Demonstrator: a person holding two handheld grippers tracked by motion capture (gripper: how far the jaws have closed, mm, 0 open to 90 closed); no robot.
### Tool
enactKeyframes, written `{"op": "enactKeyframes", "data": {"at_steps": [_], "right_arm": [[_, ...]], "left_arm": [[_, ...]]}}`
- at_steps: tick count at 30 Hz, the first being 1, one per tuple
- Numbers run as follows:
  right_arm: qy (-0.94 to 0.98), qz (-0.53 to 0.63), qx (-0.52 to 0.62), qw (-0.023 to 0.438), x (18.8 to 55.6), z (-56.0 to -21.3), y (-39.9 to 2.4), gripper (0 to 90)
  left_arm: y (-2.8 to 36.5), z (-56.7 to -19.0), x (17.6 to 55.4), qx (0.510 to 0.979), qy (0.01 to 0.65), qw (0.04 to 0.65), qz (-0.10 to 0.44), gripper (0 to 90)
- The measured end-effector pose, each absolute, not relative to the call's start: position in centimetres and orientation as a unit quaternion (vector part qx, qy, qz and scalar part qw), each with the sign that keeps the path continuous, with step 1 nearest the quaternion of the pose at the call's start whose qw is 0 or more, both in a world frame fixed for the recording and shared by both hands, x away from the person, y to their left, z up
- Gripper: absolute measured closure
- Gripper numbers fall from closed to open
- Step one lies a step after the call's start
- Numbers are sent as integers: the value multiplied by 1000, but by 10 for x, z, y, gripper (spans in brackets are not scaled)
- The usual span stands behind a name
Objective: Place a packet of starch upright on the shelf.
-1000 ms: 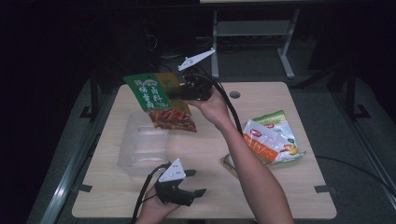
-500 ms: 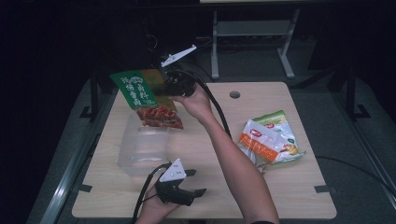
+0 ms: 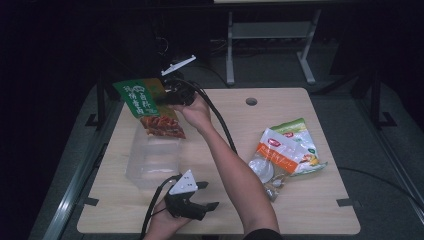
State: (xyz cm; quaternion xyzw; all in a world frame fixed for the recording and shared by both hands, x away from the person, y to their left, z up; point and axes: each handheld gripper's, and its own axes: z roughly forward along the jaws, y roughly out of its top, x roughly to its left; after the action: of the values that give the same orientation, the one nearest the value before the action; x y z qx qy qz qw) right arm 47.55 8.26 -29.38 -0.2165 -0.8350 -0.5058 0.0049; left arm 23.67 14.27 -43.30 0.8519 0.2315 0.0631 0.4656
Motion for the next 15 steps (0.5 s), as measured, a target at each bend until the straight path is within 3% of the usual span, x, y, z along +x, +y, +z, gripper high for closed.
{"op": "enactKeyframes", "data": {"at_steps": [15], "right_arm": [[-829, -503, -244, 23, 483, -326, 83, 897]], "left_arm": [[145, -433, 237, 851, 237, 465, 64, 272]]}}
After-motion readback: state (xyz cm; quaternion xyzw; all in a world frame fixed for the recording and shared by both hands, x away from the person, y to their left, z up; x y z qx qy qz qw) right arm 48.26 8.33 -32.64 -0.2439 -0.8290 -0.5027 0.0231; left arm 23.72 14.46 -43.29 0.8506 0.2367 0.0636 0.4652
